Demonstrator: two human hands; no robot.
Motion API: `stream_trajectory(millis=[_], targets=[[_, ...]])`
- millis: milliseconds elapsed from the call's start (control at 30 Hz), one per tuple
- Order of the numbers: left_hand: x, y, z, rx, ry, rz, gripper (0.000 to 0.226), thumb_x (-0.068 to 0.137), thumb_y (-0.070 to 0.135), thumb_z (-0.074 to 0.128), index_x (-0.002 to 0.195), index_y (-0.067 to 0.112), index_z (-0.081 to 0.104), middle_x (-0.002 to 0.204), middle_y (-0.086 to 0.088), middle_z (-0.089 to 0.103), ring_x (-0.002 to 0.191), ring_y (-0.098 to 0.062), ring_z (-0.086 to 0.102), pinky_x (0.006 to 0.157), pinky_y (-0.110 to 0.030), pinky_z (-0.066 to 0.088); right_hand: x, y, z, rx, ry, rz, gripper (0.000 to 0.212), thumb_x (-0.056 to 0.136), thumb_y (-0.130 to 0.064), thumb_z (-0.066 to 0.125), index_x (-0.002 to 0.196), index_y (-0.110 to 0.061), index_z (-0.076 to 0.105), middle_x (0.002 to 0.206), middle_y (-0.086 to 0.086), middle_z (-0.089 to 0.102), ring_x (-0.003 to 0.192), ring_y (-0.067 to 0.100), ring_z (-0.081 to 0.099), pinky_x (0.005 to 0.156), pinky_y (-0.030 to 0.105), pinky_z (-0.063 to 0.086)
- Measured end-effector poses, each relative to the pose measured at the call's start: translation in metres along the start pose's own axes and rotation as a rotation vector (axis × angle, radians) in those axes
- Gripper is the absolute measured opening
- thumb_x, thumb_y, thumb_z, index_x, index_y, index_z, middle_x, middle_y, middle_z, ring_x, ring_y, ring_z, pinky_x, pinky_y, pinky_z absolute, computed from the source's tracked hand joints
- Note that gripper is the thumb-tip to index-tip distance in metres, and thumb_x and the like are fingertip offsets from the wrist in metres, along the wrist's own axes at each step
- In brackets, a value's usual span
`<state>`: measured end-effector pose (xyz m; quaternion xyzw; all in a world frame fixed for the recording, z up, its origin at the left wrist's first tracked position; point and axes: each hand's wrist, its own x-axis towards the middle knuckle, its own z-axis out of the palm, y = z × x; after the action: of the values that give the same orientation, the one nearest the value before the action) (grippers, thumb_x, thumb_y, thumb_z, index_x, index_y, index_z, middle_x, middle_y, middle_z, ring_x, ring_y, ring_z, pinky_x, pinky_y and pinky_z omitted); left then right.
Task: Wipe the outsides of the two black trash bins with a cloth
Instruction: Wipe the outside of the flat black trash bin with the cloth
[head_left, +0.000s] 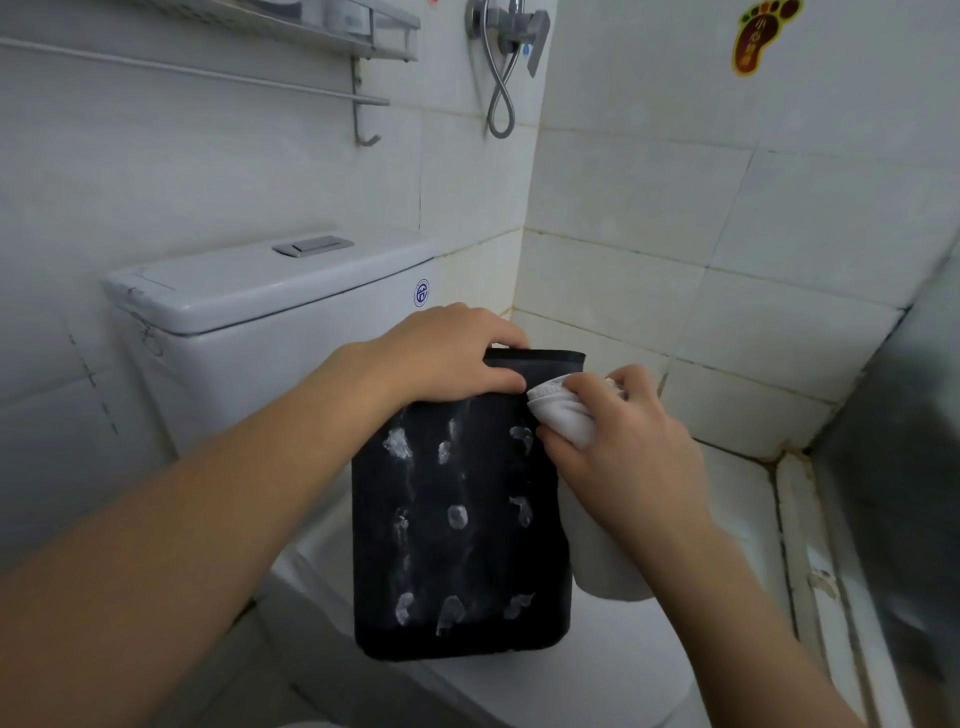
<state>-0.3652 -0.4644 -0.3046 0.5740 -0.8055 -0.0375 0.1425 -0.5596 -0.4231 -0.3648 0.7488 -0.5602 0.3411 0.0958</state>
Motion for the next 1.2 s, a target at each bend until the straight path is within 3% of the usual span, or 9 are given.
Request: stream_trajectory(millis=[100,167,300,433,567,767,867,1000,1200], targets=[[-0.001,-0.006,0.003,0.008,0.016,-0.034,0.030,0.087,0.053,0.062,0.115,0.043,0.062,0.109,0.013,0.067,0.101,-0.016,0.059,0.090,-0.040,0.049,-0.001,-0.001,0.008,-0.011,-0.017,-0.022,0.033,0.077,-0.052,0.068,0.101,-0.031,0.061,0.101,-0.001,0.048,0.068,0.028,0.055,0.053,0.027,0.031],[-0.002,-0.007,0.004,0.012,0.017,-0.043,0.032,0.087,0.051,0.062,0.118,0.045,0.061,0.112,0.015,0.066,0.103,-0.016,0.058,0.091,-0.039,0.048,-0.003,-0.003,0.007,-0.022,-0.066,-0.010,0.037,0.080,-0.055,0.059,0.108,-0.032,0.053,0.103,-0.004,0.040,0.071,0.023,0.044,0.056,0.029,0.031],[-0.003,-0.003,0.005,-0.017,0.022,-0.040,0.034,0.084,0.047,0.064,0.117,0.048,0.060,0.110,0.018,0.067,0.103,-0.014,0.059,0.091,-0.040,0.048,-0.004,0.000,0.005,0.036,-0.128,0.008,0.042,0.081,-0.048,0.047,0.115,-0.027,0.040,0.103,-0.008,0.030,0.076,0.021,0.040,0.059,0.033,0.031],[-0.004,-0.004,0.006,-0.009,0.038,-0.065,0.034,0.084,0.048,0.064,0.118,0.049,0.060,0.112,0.018,0.066,0.104,-0.015,0.059,0.091,-0.039,0.048,-0.008,0.007,0.014,0.135,-0.105,-0.046,0.043,0.084,-0.044,0.061,0.121,-0.026,0.052,0.119,-0.003,0.044,0.096,0.024,0.055,0.065,0.029,0.038],[-0.005,-0.002,0.004,-0.018,0.042,-0.064,0.034,0.085,0.047,0.064,0.119,0.049,0.060,0.115,0.019,0.065,0.107,-0.013,0.057,0.092,-0.038,0.047,-0.010,0.013,0.016,0.407,-0.098,0.066,0.044,0.077,-0.041,0.077,0.119,-0.041,0.063,0.125,-0.003,0.049,0.111,0.015,0.051,0.085,0.022,0.036],[-0.010,0.002,0.004,-0.019,0.045,-0.068,0.035,0.085,0.047,0.064,0.120,0.049,0.060,0.115,0.017,0.065,0.106,-0.013,0.058,0.092,-0.038,0.047,-0.014,0.004,0.018,0.282,-0.170,0.077,0.055,0.080,-0.058,0.063,0.130,-0.048,0.042,0.115,-0.008,0.038,0.087,0.013,0.047,0.074,0.027,0.037],[-0.011,0.002,0.003,-0.007,0.048,-0.085,0.037,0.086,0.048,0.064,0.122,0.050,0.059,0.118,0.017,0.064,0.107,-0.014,0.057,0.091,-0.035,0.046,-0.013,0.005,0.020,0.289,-0.126,0.083,0.047,0.083,-0.051,0.064,0.126,-0.049,0.046,0.115,-0.007,0.045,0.088,0.020,0.057,0.071,0.028,0.040],[-0.010,0.003,0.004,0.009,0.056,-0.102,0.041,0.086,0.050,0.064,0.127,0.050,0.057,0.125,0.014,0.063,0.113,-0.016,0.056,0.093,-0.036,0.045,-0.013,0.006,0.019,0.272,-0.066,0.046,0.036,0.083,-0.046,0.066,0.116,-0.048,0.054,0.103,-0.010,0.050,0.084,0.017,0.059,0.067,0.028,0.042],[-0.012,0.003,0.004,0.021,0.064,-0.105,0.043,0.087,0.051,0.063,0.129,0.051,0.055,0.127,0.014,0.062,0.115,-0.016,0.055,0.095,-0.035,0.044,-0.012,0.004,0.009,0.338,-0.072,0.035,0.039,0.079,-0.047,0.069,0.114,-0.048,0.051,0.099,-0.013,0.053,0.086,0.011,0.055,0.069,0.028,0.042]])
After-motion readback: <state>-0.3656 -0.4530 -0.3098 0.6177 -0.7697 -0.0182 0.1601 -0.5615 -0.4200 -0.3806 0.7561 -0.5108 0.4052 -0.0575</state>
